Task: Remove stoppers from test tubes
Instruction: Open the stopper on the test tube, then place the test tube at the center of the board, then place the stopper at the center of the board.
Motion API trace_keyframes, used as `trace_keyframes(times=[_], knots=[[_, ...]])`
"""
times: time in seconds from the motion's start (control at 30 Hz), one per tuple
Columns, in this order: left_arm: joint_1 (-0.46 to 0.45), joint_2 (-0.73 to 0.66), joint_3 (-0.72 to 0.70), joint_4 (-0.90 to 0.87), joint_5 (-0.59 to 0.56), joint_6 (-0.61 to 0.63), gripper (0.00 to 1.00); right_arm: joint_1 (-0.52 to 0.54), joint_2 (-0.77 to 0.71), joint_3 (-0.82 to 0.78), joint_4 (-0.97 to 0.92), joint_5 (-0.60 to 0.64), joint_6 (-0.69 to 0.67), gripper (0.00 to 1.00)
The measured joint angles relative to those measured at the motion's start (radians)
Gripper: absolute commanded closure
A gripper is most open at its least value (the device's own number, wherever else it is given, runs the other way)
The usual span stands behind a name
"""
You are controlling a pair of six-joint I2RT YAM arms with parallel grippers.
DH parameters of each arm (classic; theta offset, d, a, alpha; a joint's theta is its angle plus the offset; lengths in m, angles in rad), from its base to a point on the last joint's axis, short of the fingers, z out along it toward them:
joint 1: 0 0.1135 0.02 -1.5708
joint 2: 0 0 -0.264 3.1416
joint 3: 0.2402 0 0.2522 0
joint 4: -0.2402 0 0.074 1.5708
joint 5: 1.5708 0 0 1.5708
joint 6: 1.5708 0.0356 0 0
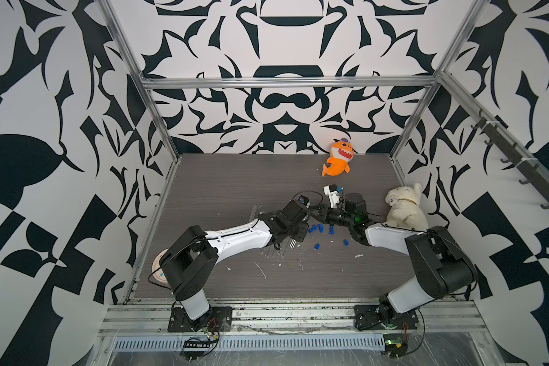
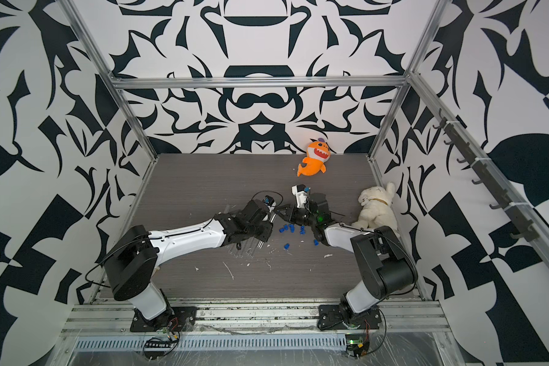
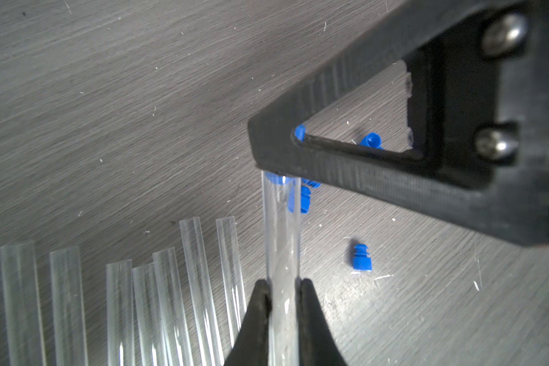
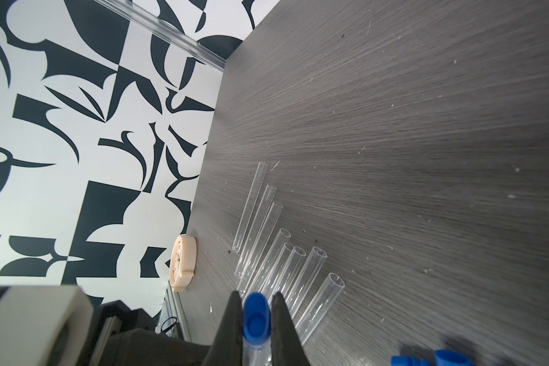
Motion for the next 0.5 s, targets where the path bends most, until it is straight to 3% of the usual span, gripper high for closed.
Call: trace_keyframes(times=[0.5], knots=[[-0.018, 0.005, -0.015, -0.067, 0.047, 0.015, 1.00, -0.022, -0.134, 0.084, -0.180, 0.174, -0.115, 1.00]])
